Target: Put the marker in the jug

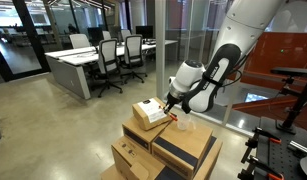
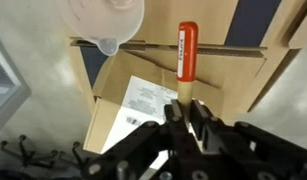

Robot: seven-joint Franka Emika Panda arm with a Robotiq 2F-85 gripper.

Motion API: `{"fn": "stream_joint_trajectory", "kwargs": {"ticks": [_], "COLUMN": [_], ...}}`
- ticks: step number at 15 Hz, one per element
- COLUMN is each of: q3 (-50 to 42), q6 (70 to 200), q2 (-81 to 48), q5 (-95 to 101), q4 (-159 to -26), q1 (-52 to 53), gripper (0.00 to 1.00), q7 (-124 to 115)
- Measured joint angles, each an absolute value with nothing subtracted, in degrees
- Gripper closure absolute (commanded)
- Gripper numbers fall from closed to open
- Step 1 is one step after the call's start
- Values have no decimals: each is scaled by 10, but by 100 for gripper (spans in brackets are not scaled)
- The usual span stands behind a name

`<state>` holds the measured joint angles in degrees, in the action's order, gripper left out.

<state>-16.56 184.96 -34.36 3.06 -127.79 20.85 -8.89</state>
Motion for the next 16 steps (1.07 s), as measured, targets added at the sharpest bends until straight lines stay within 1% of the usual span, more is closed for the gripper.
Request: {"fn": "stream_joint_trajectory", "kwargs": {"ticks": [12, 16], "q3": [-166, -165], "q6": [1876, 1894], "q2": [-343, -323], "q5": [-1, -7], "q4": [-1291, -1323], "q1": [195, 177], "gripper": [96, 96], "q7": [-89, -85]}}
